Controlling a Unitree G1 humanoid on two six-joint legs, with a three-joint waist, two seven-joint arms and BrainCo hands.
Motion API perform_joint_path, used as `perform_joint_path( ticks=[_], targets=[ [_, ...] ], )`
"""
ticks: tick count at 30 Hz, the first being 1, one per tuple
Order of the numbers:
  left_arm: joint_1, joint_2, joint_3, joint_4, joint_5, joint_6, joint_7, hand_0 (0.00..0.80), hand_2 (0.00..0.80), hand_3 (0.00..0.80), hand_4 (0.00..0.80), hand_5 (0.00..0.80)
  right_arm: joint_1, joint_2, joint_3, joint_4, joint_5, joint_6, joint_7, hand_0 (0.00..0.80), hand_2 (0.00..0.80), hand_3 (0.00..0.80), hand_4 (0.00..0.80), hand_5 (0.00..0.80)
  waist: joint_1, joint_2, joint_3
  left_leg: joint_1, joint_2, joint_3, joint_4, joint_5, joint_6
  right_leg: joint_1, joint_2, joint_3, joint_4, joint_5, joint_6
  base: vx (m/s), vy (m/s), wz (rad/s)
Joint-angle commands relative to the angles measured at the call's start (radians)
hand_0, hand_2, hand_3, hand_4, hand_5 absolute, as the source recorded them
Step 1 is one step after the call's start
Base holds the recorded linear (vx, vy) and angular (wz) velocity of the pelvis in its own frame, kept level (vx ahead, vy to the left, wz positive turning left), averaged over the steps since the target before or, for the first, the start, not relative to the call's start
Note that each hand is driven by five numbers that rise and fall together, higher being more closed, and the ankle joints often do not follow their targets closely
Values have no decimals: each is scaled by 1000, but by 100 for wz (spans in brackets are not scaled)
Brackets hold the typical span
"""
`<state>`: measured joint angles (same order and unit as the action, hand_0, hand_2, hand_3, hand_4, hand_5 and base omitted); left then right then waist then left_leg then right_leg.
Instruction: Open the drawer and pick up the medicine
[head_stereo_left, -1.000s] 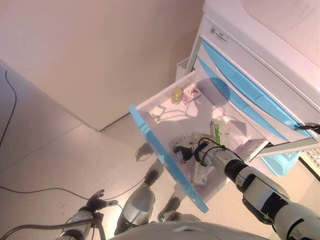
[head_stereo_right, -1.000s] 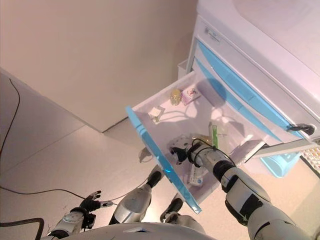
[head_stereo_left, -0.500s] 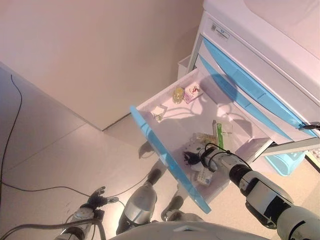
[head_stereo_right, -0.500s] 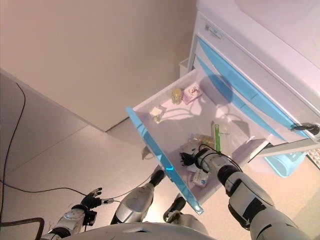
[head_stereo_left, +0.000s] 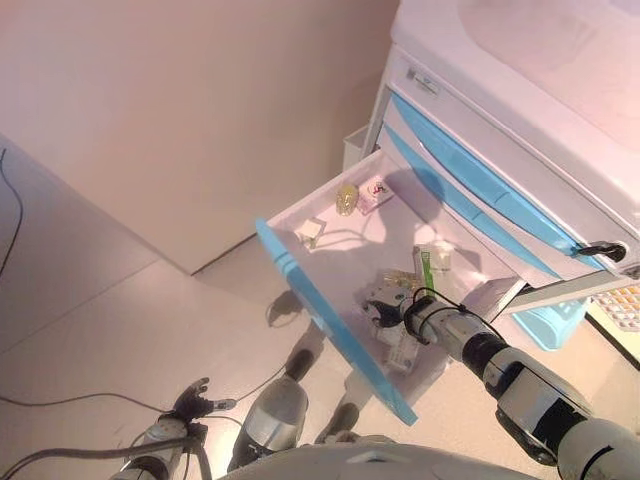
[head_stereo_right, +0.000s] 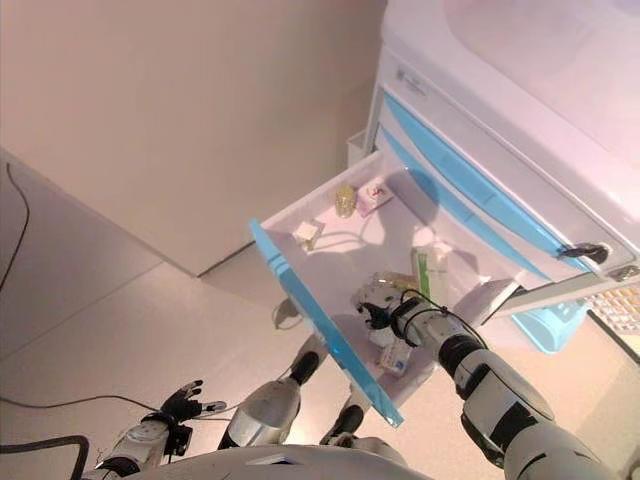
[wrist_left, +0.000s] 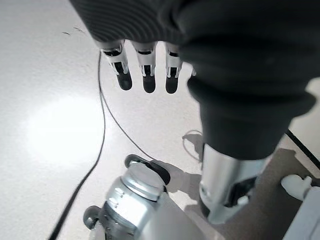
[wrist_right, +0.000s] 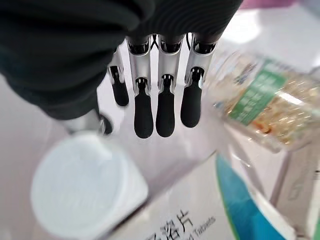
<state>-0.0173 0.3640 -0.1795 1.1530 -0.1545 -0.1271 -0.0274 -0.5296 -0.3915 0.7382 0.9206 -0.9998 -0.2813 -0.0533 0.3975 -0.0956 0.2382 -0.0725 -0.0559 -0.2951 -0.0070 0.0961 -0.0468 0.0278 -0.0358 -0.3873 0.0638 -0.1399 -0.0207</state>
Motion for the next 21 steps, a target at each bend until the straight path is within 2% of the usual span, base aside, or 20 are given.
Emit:
perform_joint_path(
  ticks=[1, 11, 17, 21],
  targets=[
    [31, -14, 7, 23, 17, 1, 14, 0, 0, 0, 0, 0, 30, -55, 15, -107, 50, 9, 13, 0, 0, 0, 0, 0, -28, 2, -34, 7, -73, -18, -15, -72, 54, -3, -36, 35, -25, 87, 69, 0, 0, 0],
    [49, -22, 22, 24, 15, 6, 18, 0, 0, 0, 0, 0, 80, -70, -33, -222, 95, 60, 9, 0, 0, 0, 0, 0, -52, 8, -33, 14, -72, -2, -7, -82, 60, -4, -35, 53, -20, 88, 70, 7, 4, -5],
    [49, -18, 31, 20, 9, 7, 14, 0, 0, 0, 0, 0, 101, -84, -34, -252, 113, 50, 87, 0, 0, 0, 0, 0, -60, 10, -25, 12, -73, 3, -5, -84, 63, -7, -36, 60, -19, 88, 70, -5, 3, -2],
    [44, -14, 33, 18, 10, 11, 14, 0, 0, 0, 0, 0, 112, -82, -20, -242, 84, 95, 144, 0, 0, 0, 0, 0, -60, 7, -24, 11, -74, 4, -4, -86, 63, -6, -36, 61, -20, 86, 69, 0, 0, 0]
  ],
)
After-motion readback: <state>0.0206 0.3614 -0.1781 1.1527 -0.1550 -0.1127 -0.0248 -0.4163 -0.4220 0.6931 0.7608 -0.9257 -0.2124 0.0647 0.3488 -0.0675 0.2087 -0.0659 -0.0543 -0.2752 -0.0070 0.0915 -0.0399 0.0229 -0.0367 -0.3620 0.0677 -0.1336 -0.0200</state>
